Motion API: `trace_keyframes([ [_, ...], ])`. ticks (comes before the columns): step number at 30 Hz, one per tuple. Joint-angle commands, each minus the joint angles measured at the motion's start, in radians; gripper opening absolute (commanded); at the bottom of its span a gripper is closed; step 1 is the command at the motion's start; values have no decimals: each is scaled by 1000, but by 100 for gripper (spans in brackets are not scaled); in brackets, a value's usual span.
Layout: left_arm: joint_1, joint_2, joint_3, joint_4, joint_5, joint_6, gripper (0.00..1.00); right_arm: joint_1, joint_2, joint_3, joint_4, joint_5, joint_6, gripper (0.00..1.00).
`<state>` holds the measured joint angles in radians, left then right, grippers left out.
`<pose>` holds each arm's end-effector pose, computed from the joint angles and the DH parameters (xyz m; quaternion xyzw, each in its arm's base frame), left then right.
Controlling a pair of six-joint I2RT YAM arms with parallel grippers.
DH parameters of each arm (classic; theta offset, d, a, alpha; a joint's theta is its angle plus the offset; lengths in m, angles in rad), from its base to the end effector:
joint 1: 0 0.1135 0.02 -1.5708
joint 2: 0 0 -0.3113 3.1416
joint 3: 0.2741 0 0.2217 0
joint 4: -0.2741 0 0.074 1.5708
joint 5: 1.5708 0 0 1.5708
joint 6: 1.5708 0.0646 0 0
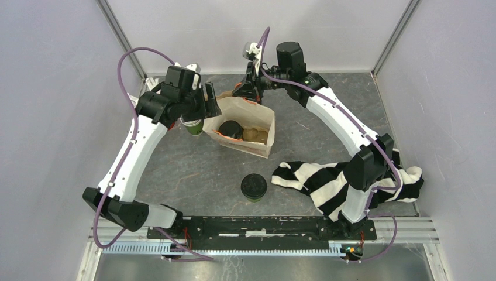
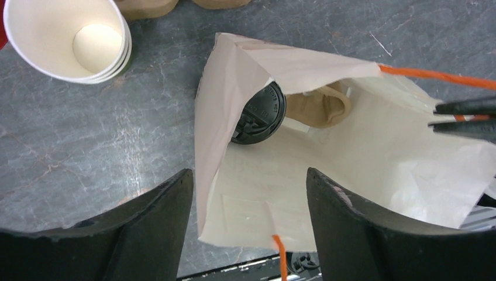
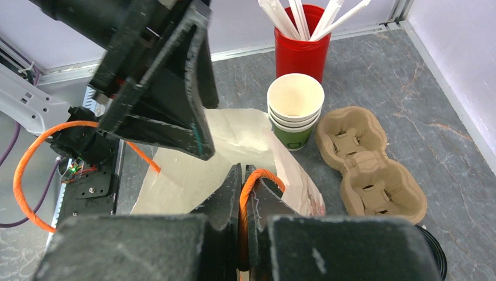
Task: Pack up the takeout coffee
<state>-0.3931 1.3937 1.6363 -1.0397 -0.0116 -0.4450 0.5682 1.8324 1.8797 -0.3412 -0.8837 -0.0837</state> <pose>0.2356 -0.0969 0.4303 -0.0262 0.9257 -0.1486 0.3468 0.3279 0.2686 0.4509 -0.4739 0.6061 0.4626 0.4406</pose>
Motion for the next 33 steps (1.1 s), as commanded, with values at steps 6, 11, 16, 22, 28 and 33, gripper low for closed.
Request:
trace_keyframes([
  [6,5,76,-38,166,-60,98,54,-3,-4,44,-20,-24,-47,0],
  [11,6,81,-74,199,-80,101,26,1,-27,38,-65,116,-3,23],
  [16,5,31,-140,251,-117,99,5,-1,-106,27,-221,311,126,58],
  [22,6,-23,-224,329,-96,101,2,0,-265,15,-489,578,175,87],
  [28,5,-47,-259,340,-91,65,2,-3,-528,-204,-639,768,173,98],
  [33,5,-63,-267,331,-79,28,2,-2,-753,-512,-593,736,262,98],
])
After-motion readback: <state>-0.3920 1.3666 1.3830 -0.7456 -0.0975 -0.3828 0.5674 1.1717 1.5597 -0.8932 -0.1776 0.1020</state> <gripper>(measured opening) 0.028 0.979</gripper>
